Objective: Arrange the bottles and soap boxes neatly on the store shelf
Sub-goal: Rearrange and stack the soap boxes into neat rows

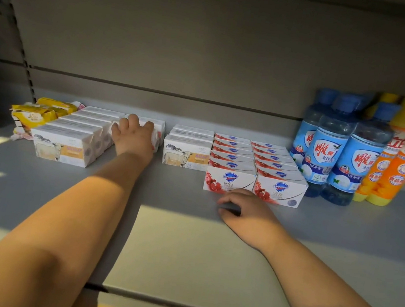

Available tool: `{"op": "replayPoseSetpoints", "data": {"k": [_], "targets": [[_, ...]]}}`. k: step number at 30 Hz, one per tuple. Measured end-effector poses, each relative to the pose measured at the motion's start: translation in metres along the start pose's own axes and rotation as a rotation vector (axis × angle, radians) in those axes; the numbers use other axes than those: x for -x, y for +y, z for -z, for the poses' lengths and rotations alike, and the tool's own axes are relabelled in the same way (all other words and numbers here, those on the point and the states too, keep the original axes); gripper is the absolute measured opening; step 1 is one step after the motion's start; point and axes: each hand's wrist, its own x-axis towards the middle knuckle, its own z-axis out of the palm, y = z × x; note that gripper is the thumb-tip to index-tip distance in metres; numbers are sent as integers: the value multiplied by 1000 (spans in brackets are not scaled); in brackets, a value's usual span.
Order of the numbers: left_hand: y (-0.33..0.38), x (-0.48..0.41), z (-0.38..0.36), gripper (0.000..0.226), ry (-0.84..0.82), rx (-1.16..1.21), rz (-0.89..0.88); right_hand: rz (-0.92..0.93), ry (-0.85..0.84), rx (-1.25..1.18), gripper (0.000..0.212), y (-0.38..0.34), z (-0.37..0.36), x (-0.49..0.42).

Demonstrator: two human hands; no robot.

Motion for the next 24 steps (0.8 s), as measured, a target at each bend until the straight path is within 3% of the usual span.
{"op": "replayPoseSetpoints", "data": {"k": [4, 8, 12, 14, 17, 19, 21, 24], "targets": [[-3, 15, 4, 43, 66, -29, -79, -10, -10, 11, 18, -1, 1, 1], [-11, 30, 18, 29, 149, 138, -82, -37, -20, 17, 19, -3, 2, 1], [-19, 41, 43, 39, 226, 290, -93, -53, -46, 37, 20, -5, 3, 2], [-18, 48, 58, 43, 267, 437, -74, -62, -42, 27, 20, -6, 3, 2], [-1, 58, 82, 38, 271, 905, 52, -70, -27, -15, 26, -6, 2, 3], [18, 62, 96, 27, 135, 1323, 226, -70, 13, -120, 41, -6, 2, 5], [40, 70, 104, 22, -198, 1699, 364, -41, 91, -224, 70, -8, 4, 9], [71, 93, 103, 39, -552, 2008, 490, 128, 375, -195, 96, -14, 7, 13]]}}
